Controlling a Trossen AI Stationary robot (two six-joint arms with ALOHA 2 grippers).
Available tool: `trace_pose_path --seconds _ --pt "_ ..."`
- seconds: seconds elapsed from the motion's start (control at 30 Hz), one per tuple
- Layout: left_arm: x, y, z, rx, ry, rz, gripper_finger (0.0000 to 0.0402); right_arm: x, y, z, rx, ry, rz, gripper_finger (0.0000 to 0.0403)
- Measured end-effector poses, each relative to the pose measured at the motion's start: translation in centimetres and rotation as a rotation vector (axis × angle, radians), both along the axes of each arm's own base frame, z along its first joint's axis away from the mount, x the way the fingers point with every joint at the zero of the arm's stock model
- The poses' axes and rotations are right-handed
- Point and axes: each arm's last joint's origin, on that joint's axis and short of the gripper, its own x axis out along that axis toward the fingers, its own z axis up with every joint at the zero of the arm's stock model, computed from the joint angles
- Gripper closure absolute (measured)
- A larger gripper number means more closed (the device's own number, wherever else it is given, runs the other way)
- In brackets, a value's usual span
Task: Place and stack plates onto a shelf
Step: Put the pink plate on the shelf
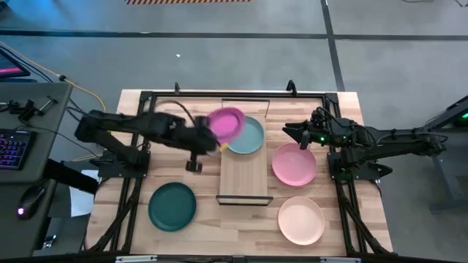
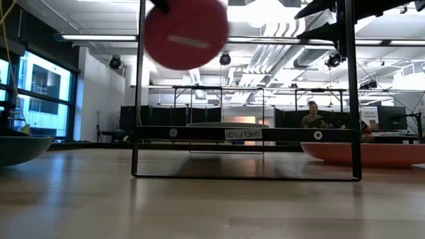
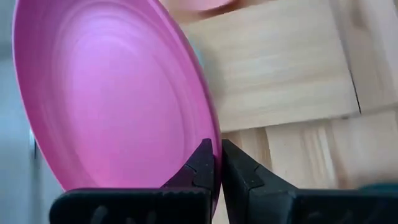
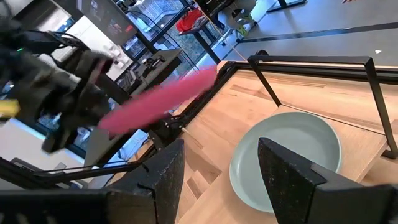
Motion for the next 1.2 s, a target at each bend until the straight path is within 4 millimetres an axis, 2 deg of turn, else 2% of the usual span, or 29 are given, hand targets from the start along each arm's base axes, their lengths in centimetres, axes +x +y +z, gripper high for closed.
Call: trace_pose_path --seconds 0.1,0.3,0.43,0.57,0.73,0.93,1.2 --pt "2.0 -1.4 -1.3 0.105 0.060 -0.161 0.0401 0.0 0.0 0.0 0.000 0.001 0.000 0.0217" --pt "5.0 -2.8 -5.1 0.212 0.192 -0.327 0.0401 0.0 0.0 -0.1 0.000 0.011 0.000 0.0217" --pt "6.2 -3.3 -7.1 0.237 0.261 -0.401 0.0401 -0.1 0.0 -0.3 0.000 0.037 0.000 0.0217" --pt "6.9 -3.7 -8.2 0.200 0.277 -0.507 0.0401 -0.1 0.0 -0.6 0.000 0.060 0.000 0.0217" --pt "7.3 -3.8 -9.3 0.219 0.250 -0.527 0.0401 -0.1 0.0 -0.7 0.001 0.072 0.000 0.0217" --pt "6.7 -5.1 -8.9 0.284 0.189 -0.579 0.0401 -0.2 0.0 -0.8 0.001 0.084 0.000 0.0217" --pt "5.6 -4.4 -11.7 0.390 0.218 -0.748 0.0402 -0.2 0.0 -0.8 0.026 0.082 -0.005 0.0217"
